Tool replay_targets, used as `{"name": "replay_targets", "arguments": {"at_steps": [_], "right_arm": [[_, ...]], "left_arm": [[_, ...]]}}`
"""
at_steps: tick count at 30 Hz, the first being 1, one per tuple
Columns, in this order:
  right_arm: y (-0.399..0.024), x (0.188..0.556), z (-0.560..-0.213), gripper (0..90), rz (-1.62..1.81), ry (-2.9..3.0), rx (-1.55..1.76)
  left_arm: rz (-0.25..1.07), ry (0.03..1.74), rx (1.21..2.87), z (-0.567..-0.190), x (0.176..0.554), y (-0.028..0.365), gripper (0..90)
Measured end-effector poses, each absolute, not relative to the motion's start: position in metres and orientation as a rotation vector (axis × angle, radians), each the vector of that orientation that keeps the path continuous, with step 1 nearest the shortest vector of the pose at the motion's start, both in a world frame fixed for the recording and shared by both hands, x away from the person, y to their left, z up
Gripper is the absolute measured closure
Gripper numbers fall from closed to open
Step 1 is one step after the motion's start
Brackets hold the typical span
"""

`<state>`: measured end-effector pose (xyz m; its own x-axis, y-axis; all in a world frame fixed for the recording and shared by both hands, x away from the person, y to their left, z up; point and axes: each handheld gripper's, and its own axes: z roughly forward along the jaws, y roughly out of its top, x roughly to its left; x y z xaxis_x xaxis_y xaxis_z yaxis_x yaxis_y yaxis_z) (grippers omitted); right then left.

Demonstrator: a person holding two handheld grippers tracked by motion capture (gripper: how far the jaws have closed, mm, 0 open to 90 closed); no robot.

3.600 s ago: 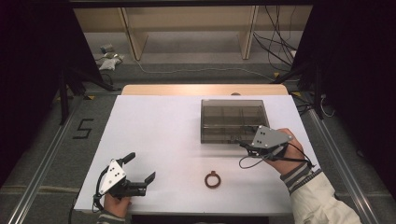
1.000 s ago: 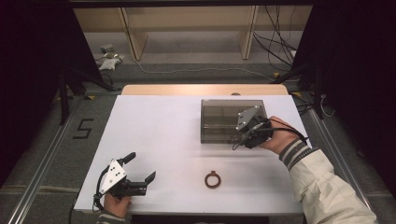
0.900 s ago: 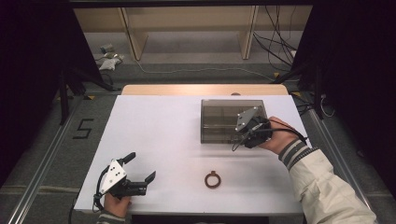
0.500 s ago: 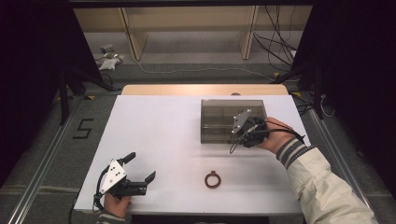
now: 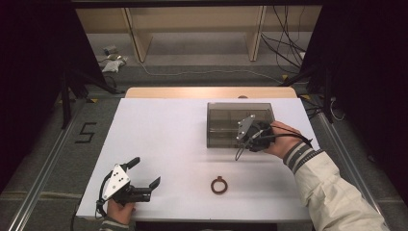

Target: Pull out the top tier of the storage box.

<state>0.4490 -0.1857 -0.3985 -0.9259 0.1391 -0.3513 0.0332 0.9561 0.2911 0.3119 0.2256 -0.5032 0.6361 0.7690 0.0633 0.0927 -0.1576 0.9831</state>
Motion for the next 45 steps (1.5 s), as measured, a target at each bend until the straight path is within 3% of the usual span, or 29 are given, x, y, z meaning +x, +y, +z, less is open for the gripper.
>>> {"name": "replay_targets", "arguments": {"at_steps": [45], "right_arm": [[-0.189,0.409,-0.396,70.2,0.397,2.814,0.056]], "left_arm": [[0.697,0.719,1.647,-0.503,0.312,0.226,0.9]]}}
